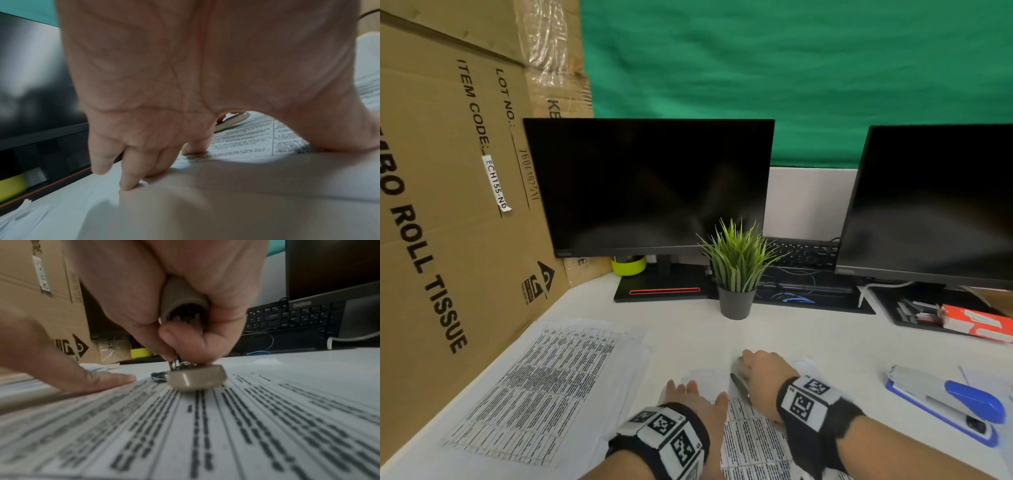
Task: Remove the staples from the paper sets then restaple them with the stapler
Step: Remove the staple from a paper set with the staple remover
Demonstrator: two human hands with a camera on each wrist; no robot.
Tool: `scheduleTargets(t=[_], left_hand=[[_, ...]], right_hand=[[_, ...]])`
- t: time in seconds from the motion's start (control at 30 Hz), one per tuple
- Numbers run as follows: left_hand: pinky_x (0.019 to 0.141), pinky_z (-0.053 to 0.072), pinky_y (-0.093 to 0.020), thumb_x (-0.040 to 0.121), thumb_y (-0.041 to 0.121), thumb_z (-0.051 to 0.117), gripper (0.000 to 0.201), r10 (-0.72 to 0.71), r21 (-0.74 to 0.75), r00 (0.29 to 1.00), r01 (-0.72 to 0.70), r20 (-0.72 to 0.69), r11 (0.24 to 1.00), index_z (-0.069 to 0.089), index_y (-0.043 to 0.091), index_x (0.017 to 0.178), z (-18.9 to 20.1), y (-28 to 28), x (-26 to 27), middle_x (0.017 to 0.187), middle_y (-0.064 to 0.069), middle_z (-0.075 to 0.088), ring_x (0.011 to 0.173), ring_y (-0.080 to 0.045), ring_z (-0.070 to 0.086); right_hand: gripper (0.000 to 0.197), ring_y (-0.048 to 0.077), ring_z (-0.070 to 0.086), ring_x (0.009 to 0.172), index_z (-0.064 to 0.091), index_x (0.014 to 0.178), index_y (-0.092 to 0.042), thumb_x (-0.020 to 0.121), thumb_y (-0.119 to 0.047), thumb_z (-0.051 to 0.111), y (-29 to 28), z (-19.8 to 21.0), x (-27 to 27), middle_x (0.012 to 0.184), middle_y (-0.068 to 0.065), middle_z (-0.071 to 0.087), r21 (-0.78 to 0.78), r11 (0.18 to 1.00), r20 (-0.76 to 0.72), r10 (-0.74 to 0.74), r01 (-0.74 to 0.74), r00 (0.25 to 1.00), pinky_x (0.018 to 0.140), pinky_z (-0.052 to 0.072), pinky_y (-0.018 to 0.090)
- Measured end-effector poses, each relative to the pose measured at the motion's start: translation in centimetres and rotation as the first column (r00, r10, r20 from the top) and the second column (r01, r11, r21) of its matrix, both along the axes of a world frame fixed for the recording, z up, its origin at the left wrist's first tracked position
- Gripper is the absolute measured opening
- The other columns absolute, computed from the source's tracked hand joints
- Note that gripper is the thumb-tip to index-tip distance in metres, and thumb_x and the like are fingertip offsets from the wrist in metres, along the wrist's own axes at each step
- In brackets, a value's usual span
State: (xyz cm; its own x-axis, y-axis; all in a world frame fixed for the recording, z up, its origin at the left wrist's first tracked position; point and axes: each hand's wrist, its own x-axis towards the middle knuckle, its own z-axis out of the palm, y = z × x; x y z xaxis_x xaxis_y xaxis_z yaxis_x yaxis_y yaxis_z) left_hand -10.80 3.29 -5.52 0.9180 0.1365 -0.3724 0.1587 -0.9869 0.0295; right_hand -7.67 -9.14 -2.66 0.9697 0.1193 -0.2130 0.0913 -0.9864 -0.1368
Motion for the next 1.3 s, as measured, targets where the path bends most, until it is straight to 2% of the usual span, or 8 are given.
scheduleTargets(t=[0.07,0.23,0.43,0.63,0.8,1.0,1.13,1.3], left_hand=[[0.119,0.002,-0.037,0.098,0.061,0.013,0.075,-0.022,0.007,1.000,0.022,-0.009,1.000,0.009,0.012,0.155,0.3,0.0,0.1,0.163,-0.004,0.013,0.150,-0.021,0.003],[0.119,0.003,-0.035,0.096,0.065,0.013,0.078,0.000,0.012,1.000,0.000,-0.007,1.000,0.011,0.014,0.155,0.2,0.0,-0.1,0.163,-0.003,0.013,0.150,-0.020,0.004],[0.119,0.008,-0.037,0.096,0.066,0.015,0.078,0.025,0.047,0.999,-0.026,0.021,0.999,0.014,0.014,0.155,-0.3,-0.5,0.1,0.161,-0.003,0.019,0.150,-0.020,0.008],[0.119,0.002,-0.037,0.098,0.063,0.011,0.077,-0.007,0.074,0.998,0.011,-0.055,0.997,0.009,0.011,0.155,0.9,-0.6,0.1,0.162,-0.005,0.013,0.150,-0.020,0.006],[0.120,-0.001,-0.038,0.097,0.064,0.011,0.077,0.005,0.038,0.996,-0.002,-0.084,0.999,0.005,0.014,0.155,1.0,-0.4,0.3,0.163,-0.005,0.008,0.150,-0.022,0.000],[0.121,-0.002,-0.038,0.091,0.071,0.010,0.087,0.004,-0.002,0.994,-0.005,-0.112,1.000,0.006,0.012,0.155,-0.8,0.0,1.4,0.163,-0.004,0.008,0.150,-0.021,0.001],[0.121,-0.004,-0.039,0.093,0.069,0.010,0.084,0.000,-0.025,0.997,-0.002,-0.078,1.000,0.006,0.013,0.156,-0.8,0.3,1.4,0.163,-0.004,0.008,0.150,-0.022,0.000],[0.120,0.002,-0.037,0.097,0.064,0.013,0.079,-0.007,0.044,1.000,0.007,0.008,0.999,0.017,0.010,0.153,-0.2,-0.3,0.5,0.160,-0.005,0.022,0.148,-0.021,0.013]], right_hand=[[0.030,0.022,0.046,0.090,0.044,0.120,-0.017,0.091,-0.016,0.050,0.3,-0.5,0.4,0.122,0.008,0.051,0.021,0.999,0.007,-0.039,0.039,0.999,0.076,0.036,0.028],[0.040,0.024,0.054,0.107,0.044,0.121,-0.017,0.085,-0.013,0.061,0.7,-0.9,1.4,0.123,0.008,0.049,0.047,0.994,-0.029,-0.093,0.095,0.995,0.075,0.037,0.028],[0.038,0.028,0.052,0.113,0.043,0.123,-0.015,0.088,-0.017,0.058,1.1,-0.6,2.0,0.127,0.012,0.048,0.050,0.994,-0.033,-0.093,0.095,0.995,0.078,0.037,0.030],[0.027,0.028,0.052,0.114,0.044,0.117,-0.016,0.092,-0.017,0.053,1.5,-0.1,2.0,0.125,0.012,0.050,0.074,0.992,-0.030,-0.095,0.097,0.995,0.084,0.041,0.032],[0.040,0.032,0.052,0.114,0.040,0.125,-0.014,0.089,-0.017,0.057,1.3,0.5,2.8,0.126,0.014,0.048,0.070,0.997,-0.049,-0.016,0.019,0.999,0.092,0.044,0.037],[0.042,0.030,0.046,0.124,0.036,0.136,-0.012,0.096,-0.020,0.047,1.2,1.1,4.3,0.135,0.013,0.046,0.178,0.984,-0.032,-0.014,0.019,0.999,0.100,0.039,0.034],[0.049,0.026,0.047,0.127,0.030,0.146,-0.018,0.099,-0.017,0.043,-0.1,2.0,3.7,0.143,0.009,0.044,0.327,0.944,-0.029,-0.031,0.038,0.999,0.104,0.038,0.028],[0.052,0.022,0.047,0.128,0.030,0.148,-0.026,0.098,-0.022,0.044,-3.6,2.4,1.4,0.146,0.005,0.042,0.375,0.926,-0.003,-0.035,0.033,0.999,0.107,0.035,0.026]])
